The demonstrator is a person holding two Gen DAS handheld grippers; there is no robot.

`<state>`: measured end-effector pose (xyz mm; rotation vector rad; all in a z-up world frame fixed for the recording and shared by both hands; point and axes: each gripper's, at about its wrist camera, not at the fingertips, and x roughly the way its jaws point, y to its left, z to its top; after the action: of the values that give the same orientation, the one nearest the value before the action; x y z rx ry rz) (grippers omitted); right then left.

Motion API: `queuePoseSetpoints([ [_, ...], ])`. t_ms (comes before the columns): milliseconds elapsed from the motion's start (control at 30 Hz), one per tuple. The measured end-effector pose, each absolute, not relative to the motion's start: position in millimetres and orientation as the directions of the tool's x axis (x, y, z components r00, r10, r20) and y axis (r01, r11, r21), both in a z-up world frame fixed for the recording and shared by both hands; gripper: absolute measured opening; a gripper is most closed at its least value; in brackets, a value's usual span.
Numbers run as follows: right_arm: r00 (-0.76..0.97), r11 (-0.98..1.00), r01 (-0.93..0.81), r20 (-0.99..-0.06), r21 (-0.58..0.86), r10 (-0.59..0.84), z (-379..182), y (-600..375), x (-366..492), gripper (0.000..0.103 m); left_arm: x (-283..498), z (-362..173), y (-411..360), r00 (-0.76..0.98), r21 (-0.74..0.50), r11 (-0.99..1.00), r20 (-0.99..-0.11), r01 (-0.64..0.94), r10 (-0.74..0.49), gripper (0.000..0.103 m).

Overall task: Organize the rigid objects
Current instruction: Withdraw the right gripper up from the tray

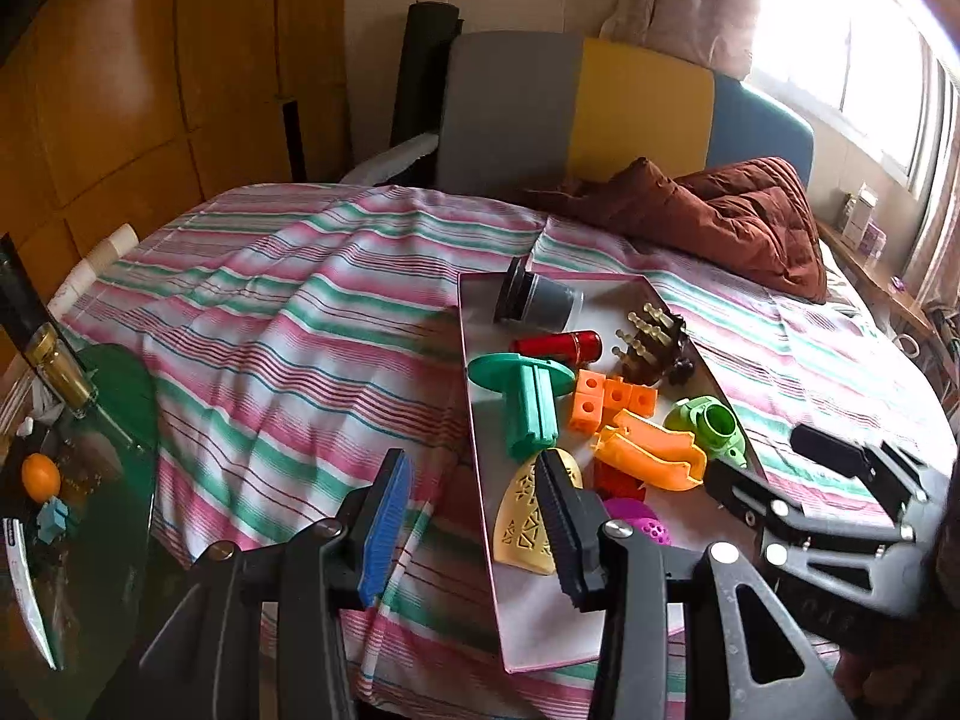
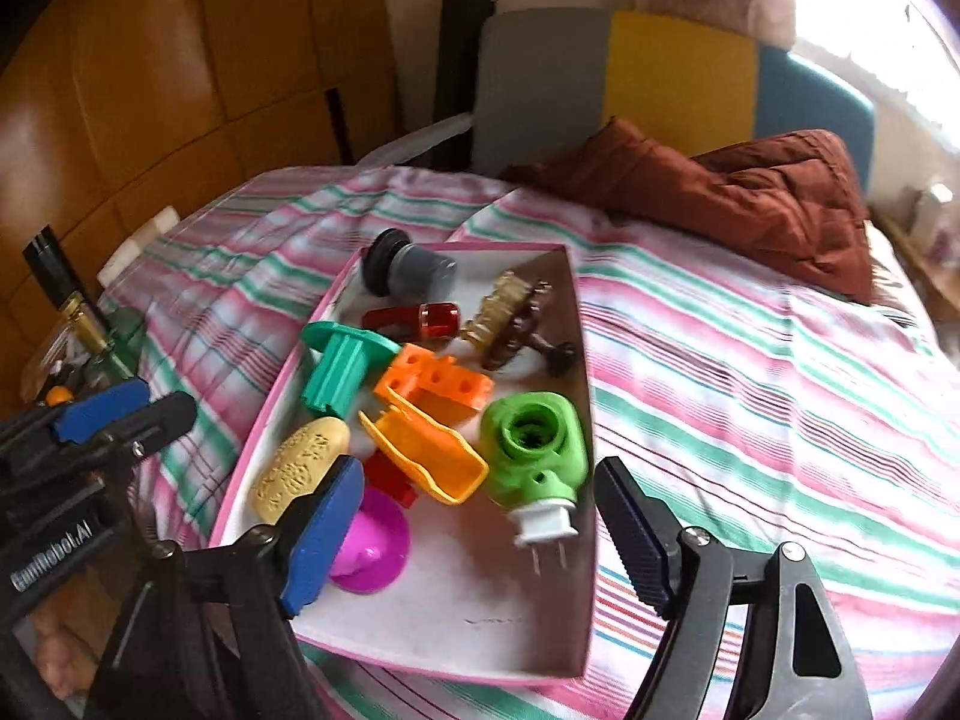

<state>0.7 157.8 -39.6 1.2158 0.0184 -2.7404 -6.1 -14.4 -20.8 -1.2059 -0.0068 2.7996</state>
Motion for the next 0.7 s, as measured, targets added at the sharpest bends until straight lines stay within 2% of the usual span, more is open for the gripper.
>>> queuePoseSetpoints([
  [233, -0.669, -0.994, 0.101, -0.736, 0.045, -0.101, -48.2, 161.8, 19.3, 0.081, 4.9, -20.5, -9.9, -0.721, 0.004, -0.999, -0.692, -0.046, 0.031, 0.043],
  [433, -0.667, -0.995, 0.085, -0.738, 0.058, -0.1, -51.5, 165.3, 24.9, 0.081, 7.1, -25.8, -8.9, -0.697, -0.038, -0.997, -0.713, -0.068, 0.075, 0.043],
  [700, -0.669, -0.995, 0.086, -0.737, 0.053, -0.097, -51.0, 165.6, 27.4, 0.081, 11.7, -22.8, -5.7, -0.729, -0.007, -0.999, -0.683, -0.053, 0.043, 0.043],
])
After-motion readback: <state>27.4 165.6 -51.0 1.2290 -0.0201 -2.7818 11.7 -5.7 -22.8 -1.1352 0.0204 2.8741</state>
